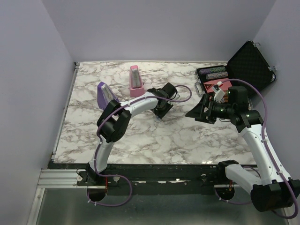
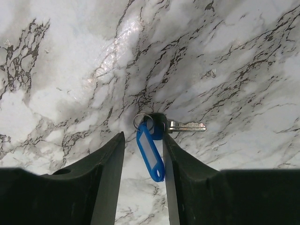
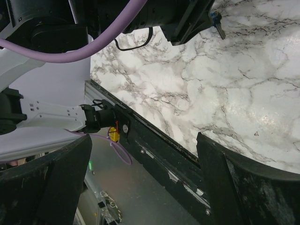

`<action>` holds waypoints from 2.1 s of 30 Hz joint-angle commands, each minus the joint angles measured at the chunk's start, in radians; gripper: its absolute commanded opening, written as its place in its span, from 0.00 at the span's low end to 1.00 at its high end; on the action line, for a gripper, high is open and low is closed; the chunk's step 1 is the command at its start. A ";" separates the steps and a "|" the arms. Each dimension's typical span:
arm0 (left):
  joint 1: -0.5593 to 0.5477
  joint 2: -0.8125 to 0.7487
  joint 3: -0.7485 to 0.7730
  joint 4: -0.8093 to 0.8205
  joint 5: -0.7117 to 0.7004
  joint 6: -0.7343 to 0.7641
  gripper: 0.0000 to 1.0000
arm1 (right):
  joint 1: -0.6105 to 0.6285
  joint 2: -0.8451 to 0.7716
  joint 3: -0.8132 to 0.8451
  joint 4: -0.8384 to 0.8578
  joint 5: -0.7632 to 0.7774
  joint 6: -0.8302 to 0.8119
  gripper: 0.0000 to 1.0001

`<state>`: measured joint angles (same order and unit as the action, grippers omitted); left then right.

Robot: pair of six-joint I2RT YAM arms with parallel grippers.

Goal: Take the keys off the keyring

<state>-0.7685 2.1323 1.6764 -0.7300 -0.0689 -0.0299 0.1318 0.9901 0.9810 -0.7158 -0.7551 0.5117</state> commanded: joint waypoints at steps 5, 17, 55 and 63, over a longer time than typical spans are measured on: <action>-0.009 0.017 0.008 -0.014 -0.023 0.010 0.34 | 0.003 -0.001 0.027 -0.022 0.008 -0.009 1.00; -0.011 -0.058 0.045 -0.062 -0.025 -0.002 0.00 | 0.005 -0.005 0.039 0.019 0.005 0.027 1.00; -0.009 -0.595 0.370 -0.362 0.165 -0.169 0.00 | 0.136 0.352 0.347 1.162 -0.144 0.844 1.00; -0.011 -0.712 0.402 -0.302 0.377 -0.130 0.00 | 0.164 0.479 0.455 1.366 -0.217 0.985 1.00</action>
<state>-0.7746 1.4864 2.0361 -1.0779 0.1555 -0.1726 0.2878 1.4261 1.3899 0.4580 -0.9123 1.3872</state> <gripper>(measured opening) 0.014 0.998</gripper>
